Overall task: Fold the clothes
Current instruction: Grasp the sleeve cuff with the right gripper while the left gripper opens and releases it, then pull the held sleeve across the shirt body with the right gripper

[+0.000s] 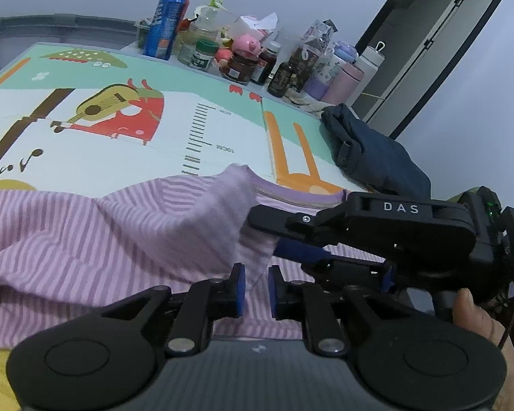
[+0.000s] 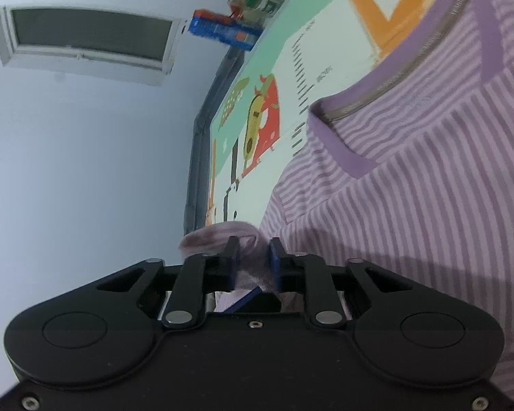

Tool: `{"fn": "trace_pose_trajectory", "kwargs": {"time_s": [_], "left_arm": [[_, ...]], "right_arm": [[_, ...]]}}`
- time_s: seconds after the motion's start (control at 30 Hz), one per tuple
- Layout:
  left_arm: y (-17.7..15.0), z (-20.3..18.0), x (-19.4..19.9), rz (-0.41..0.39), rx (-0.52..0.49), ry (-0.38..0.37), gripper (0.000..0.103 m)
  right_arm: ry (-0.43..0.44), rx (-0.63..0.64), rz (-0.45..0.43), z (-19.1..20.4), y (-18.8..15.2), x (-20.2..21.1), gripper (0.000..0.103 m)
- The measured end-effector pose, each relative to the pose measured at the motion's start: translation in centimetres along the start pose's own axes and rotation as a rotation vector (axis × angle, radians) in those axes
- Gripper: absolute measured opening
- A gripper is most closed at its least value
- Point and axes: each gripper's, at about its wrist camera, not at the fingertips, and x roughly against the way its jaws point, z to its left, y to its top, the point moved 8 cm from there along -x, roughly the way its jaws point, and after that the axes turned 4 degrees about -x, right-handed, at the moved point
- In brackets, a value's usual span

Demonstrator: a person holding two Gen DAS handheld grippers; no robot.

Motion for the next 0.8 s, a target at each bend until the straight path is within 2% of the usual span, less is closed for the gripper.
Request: {"fn": "trace_pose_trajectory", "kwargs": {"time_s": [0.23, 0.33, 0.5, 0.6, 0.8], "left_arm": [[-1.3, 1.8, 2.8, -0.044, 0.050, 0.059, 0.023], [-2.6, 3.9, 4.5, -0.080, 0.108, 0.114, 0.031], [-4.3, 7.9, 7.1, -0.156, 0.224, 0.156, 0.031], [-4.8, 9.8, 7.4, -0.152, 0.245, 0.197, 0.031], [-4.7, 10.7, 6.8, -0.147, 0.233, 0.220, 0.032]], "right_arm": [[-0.038, -0.024, -0.013, -1.3, 0.1, 0.0, 0.015], [-0.052, -0.022, -0.039, -1.6, 0.4, 0.5, 0.015], [-0.052, -0.031, -0.060, -2.0, 0.6, 1.0, 0.014], [-0.051, -0.031, -0.058, -2.2, 0.6, 0.9, 0.014], [-0.046, -0.039, -0.054, -2.3, 0.3, 0.5, 0.014]]}}
